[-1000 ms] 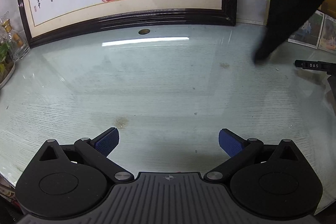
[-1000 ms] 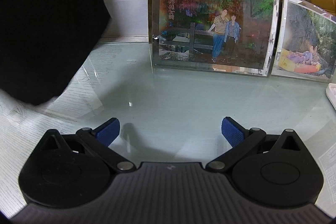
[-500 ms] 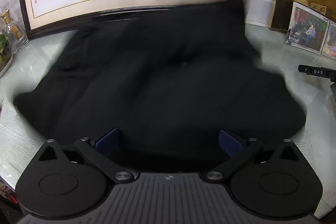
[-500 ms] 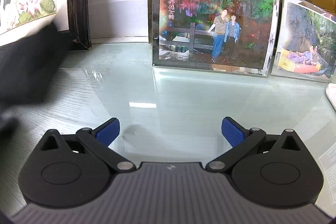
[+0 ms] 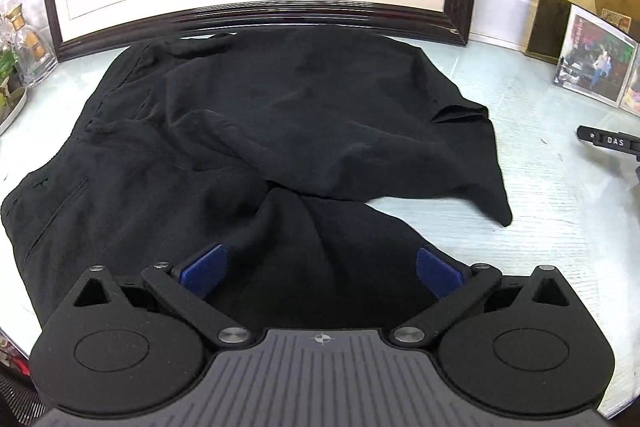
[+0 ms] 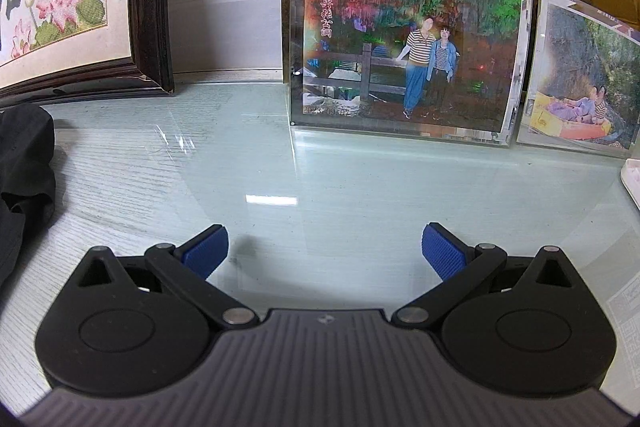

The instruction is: Fold clothes

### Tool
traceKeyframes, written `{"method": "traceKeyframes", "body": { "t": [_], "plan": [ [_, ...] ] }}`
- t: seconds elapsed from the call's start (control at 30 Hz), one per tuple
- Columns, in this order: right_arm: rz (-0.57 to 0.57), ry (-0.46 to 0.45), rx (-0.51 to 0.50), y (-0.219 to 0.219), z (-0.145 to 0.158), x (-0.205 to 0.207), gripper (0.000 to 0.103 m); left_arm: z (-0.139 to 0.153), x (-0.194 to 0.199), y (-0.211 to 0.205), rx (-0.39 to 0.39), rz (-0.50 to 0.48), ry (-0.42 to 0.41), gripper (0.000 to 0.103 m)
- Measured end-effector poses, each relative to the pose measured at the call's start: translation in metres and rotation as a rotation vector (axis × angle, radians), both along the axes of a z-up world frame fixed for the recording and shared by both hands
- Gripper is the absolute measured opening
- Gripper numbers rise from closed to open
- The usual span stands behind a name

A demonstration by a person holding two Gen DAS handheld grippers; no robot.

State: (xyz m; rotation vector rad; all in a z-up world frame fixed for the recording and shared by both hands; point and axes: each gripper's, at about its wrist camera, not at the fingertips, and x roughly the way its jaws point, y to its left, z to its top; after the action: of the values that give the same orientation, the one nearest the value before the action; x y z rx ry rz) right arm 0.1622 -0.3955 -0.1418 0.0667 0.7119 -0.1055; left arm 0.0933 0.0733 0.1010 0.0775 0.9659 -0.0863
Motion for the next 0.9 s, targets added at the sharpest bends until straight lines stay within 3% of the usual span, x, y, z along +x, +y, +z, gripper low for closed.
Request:
{"method": "traceKeyframes", "body": {
  "t": [0.9],
  "plan": [
    [0.000, 0.000, 0.000, 0.001, 0.002, 0.000, 0.103, 0.015, -0.012, -0.091, 0.031, -0.076, 0.005, 0.103]
  ]
}}
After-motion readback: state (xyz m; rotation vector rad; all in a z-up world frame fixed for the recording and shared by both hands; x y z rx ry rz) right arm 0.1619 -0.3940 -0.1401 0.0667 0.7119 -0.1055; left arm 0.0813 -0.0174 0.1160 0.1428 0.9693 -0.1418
